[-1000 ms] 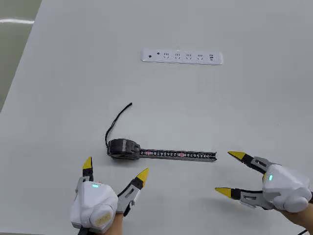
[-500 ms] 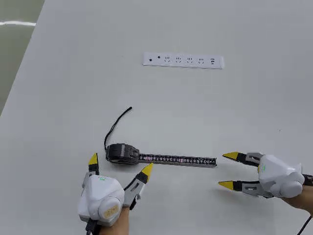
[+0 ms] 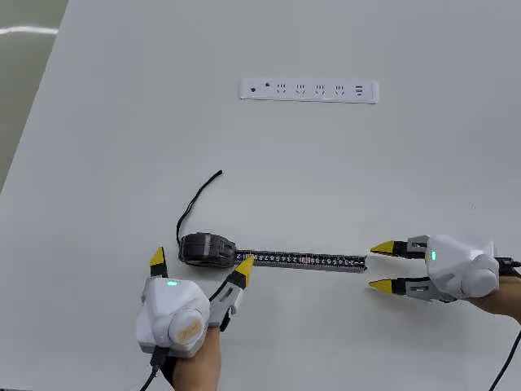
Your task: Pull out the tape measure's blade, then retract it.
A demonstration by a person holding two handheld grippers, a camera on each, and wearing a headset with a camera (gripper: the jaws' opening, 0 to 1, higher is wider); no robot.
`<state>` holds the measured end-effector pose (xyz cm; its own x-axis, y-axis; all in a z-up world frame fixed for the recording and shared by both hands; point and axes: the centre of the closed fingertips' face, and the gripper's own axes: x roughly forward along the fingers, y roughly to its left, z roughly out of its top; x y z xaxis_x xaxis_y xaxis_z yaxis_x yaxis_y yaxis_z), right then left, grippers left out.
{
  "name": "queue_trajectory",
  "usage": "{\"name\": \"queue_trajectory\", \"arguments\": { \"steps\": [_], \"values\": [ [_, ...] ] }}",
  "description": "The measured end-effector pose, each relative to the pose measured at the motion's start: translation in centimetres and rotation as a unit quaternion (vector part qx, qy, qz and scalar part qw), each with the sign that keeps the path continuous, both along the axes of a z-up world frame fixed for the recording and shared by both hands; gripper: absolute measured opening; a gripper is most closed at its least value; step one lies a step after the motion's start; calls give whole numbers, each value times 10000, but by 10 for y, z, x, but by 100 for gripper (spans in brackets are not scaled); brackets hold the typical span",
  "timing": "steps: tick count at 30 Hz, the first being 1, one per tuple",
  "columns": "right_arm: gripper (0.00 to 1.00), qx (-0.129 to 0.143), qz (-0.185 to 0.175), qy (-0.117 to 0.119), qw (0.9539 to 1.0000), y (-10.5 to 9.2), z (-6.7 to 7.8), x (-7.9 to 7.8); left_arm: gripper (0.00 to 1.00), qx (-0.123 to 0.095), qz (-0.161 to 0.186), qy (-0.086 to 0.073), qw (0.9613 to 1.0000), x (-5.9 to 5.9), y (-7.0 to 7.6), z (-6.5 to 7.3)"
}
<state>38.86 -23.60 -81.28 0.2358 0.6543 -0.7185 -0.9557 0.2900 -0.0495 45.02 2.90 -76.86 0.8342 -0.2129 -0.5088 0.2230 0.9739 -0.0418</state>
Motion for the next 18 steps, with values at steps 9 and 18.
{"name": "queue_trajectory", "arguments": {
  "steps": [9, 18],
  "values": [
    [25, -66, 380, 207, 9990, 5, -14, 4, 86, -14, 269, 76, 9996, 14, -4, -5],
    [19, 62, 431, 341, 9985, 11, -18, 7, 83, 14, 274, 128, 9995, 14, -8, -10]
  ]
}}
